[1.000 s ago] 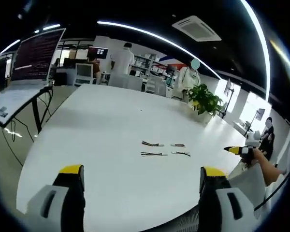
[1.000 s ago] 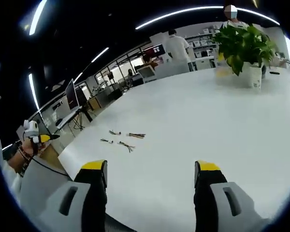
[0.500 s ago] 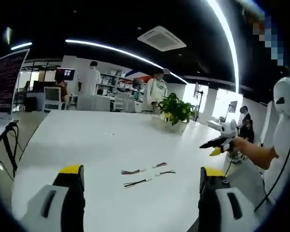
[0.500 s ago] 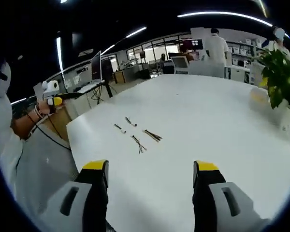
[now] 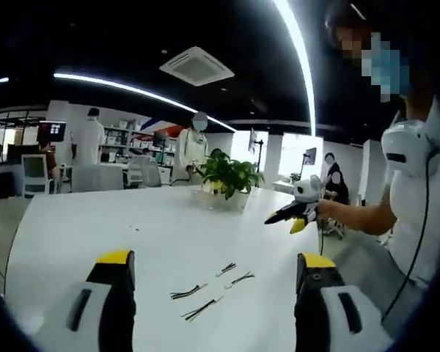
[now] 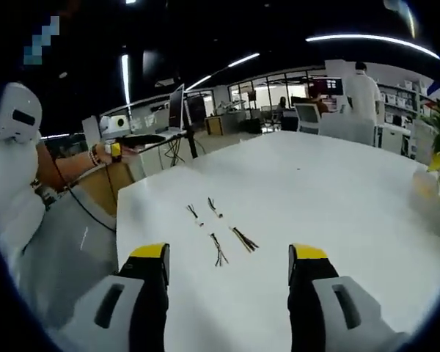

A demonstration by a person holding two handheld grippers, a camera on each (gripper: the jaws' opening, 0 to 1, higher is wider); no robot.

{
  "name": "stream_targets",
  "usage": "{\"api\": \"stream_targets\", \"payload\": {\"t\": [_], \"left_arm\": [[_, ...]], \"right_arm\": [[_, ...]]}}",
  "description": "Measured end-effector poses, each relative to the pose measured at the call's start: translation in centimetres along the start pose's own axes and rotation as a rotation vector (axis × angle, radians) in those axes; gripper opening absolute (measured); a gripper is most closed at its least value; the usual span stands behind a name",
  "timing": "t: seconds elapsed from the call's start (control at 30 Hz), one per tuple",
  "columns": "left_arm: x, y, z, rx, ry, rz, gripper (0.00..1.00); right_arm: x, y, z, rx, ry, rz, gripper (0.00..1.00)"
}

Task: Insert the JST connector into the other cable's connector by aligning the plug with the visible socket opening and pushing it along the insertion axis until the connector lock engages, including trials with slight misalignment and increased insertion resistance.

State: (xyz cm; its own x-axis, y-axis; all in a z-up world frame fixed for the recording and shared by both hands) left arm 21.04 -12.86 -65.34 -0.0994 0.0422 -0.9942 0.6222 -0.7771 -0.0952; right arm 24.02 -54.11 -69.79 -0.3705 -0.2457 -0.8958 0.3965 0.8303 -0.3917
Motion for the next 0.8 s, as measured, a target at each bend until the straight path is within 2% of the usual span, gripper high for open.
{"api": "stream_targets", "payload": {"t": [0.03, 0.07, 0.1, 0.13, 0.27, 0.4, 0.5, 0.57, 0.67, 0.77, 0.8], "left_arm": [[0.1, 0.3, -0.1, 0.018, 0.012, 0.006, 0.89], [0.1, 0.8, -0.2, 0.065, 0.019, 0.038, 0.90], [0.1, 1.0, -0.2, 0.078, 0.017, 0.050, 0.90], [0.2, 1.6, -0.6, 0.118, -0.009, 0.087, 0.90], [0.7, 3.0, -1.8, 0.136, -0.009, 0.091, 0.85], [1.6, 4.5, -3.0, 0.145, 0.004, 0.065, 0.74], [2.5, 6.0, -3.3, 0.174, 0.015, 0.029, 0.73], [3.1, 6.8, -3.5, 0.187, 0.040, 0.003, 0.65], [4.1, 8.0, -3.4, 0.235, 0.009, -0.010, 0.61], [5.0, 9.1, -3.6, 0.242, 0.016, -0.031, 0.58], [5.6, 9.6, -3.6, 0.235, -0.007, -0.044, 0.56]], "right_arm": [[-0.2, 0.3, 0.0, -0.018, -0.024, 0.012, 0.64], [-0.6, 0.8, 0.1, -0.032, -0.051, 0.033, 0.64], [-0.6, 0.9, 0.2, -0.035, -0.058, 0.039, 0.62], [-0.8, 1.5, 0.3, -0.054, -0.076, 0.048, 0.61], [-1.2, 2.8, 0.9, -0.083, -0.110, 0.069, 0.55], [-1.5, 4.0, 1.7, -0.079, -0.116, 0.091, 0.53], [-1.5, 4.7, 2.2, -0.086, -0.117, 0.103, 0.51], [-1.3, 5.1, 2.3, -0.092, -0.118, 0.098, 0.49], [-1.1, 5.8, 2.6, -0.098, -0.116, 0.091, 0.47], [-1.2, 6.4, 2.8, -0.118, -0.119, 0.109, 0.44], [-1.1, 6.8, 2.8, -0.129, -0.122, 0.105, 0.42]]}}
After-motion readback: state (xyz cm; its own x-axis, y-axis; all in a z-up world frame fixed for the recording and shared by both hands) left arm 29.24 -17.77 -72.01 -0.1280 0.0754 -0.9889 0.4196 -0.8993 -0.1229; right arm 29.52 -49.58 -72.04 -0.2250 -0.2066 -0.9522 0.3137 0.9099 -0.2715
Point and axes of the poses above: the point that each gripper's makers call its tool centre point, and the gripper's own axes: y roughly forward along the fingers, z roughly to its right, x roughly out of its underside, the point moved 8 cm from there along -y, roughly backward along the fingers, and after that the axes turned 4 degrees about y, right-handed, at the moved point
